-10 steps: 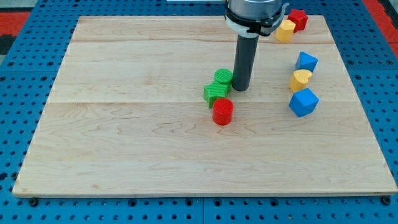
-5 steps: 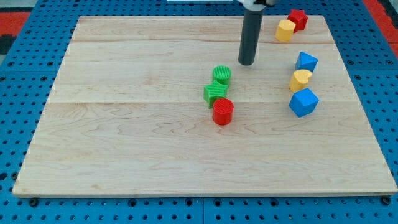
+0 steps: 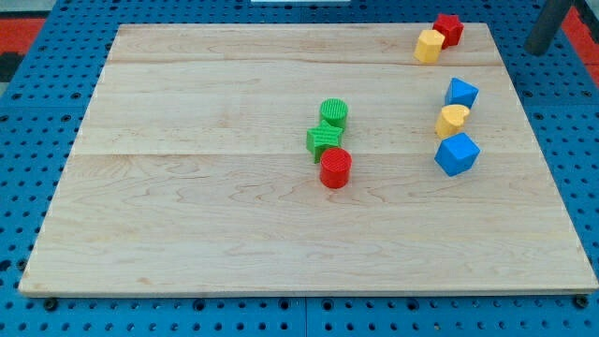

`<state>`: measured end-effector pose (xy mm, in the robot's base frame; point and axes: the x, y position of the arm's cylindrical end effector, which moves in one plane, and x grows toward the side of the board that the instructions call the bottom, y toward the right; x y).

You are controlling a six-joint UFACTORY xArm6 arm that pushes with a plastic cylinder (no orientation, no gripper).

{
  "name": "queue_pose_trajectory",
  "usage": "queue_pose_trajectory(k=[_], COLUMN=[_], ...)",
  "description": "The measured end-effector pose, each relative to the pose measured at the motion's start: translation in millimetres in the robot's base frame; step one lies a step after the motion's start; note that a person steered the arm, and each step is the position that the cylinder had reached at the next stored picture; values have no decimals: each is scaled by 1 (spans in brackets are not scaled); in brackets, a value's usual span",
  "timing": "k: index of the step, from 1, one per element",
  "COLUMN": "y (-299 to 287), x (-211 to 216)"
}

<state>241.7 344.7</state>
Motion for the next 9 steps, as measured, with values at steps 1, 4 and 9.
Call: queue_pose_trajectory(k=[1, 4, 9], y=[-11, -92, -194], x=[-43, -50, -30])
